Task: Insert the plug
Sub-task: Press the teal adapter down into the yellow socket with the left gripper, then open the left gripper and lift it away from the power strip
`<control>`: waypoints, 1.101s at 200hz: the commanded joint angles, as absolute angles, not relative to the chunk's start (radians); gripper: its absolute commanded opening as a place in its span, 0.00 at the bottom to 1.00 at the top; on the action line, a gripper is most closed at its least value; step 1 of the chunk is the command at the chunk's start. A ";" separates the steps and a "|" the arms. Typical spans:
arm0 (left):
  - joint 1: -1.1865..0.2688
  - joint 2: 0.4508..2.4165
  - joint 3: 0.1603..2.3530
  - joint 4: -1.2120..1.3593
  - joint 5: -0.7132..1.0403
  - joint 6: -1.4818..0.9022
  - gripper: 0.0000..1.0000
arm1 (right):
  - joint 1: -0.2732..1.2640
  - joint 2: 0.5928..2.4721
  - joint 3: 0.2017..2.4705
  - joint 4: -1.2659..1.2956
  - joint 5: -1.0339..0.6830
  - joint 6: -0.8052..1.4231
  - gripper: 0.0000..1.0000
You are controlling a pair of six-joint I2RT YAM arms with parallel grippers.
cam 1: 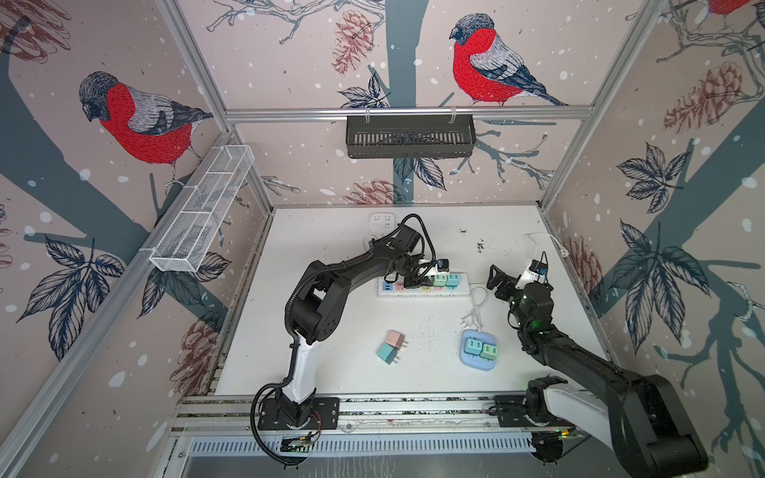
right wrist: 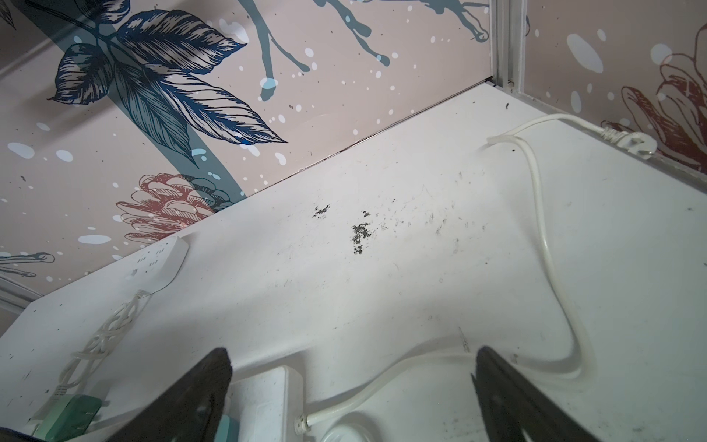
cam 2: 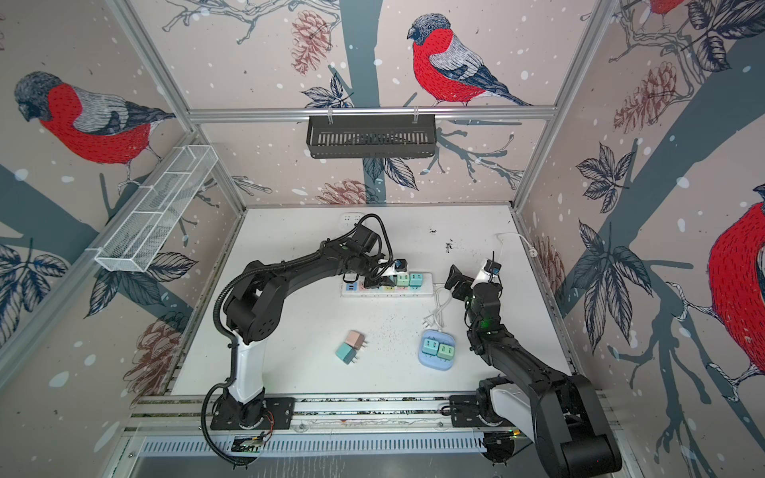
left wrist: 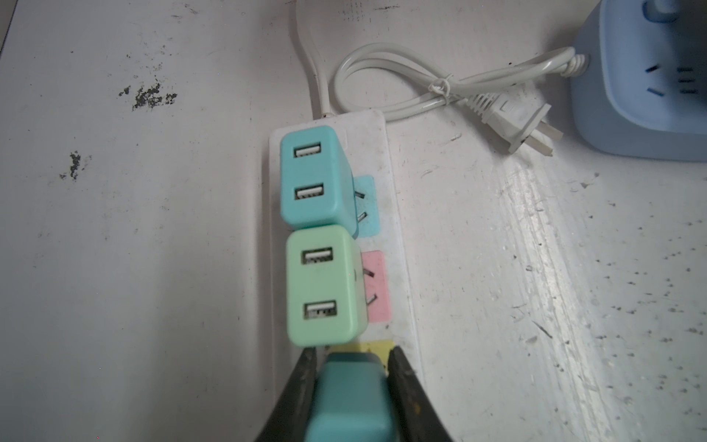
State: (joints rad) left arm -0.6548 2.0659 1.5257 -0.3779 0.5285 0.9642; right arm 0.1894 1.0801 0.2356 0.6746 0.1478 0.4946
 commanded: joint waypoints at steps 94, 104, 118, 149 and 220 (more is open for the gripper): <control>-0.667 2.156 1.623 -0.464 0.484 0.912 0.00 | 0.192 1.084 0.235 0.710 0.146 0.495 1.00; -0.669 2.171 1.643 -0.481 0.475 0.909 0.00 | 0.192 1.085 0.236 0.708 0.145 0.494 0.99; -0.673 2.181 1.657 -0.492 0.476 0.907 0.06 | 0.192 1.089 0.238 0.709 0.141 0.494 1.00; -0.684 2.166 1.633 -0.466 0.486 0.902 0.25 | 0.193 1.094 0.242 0.704 0.142 0.493 1.00; -0.683 2.125 1.585 -0.414 0.511 0.893 0.46 | 0.193 1.092 0.241 0.707 0.138 0.491 1.00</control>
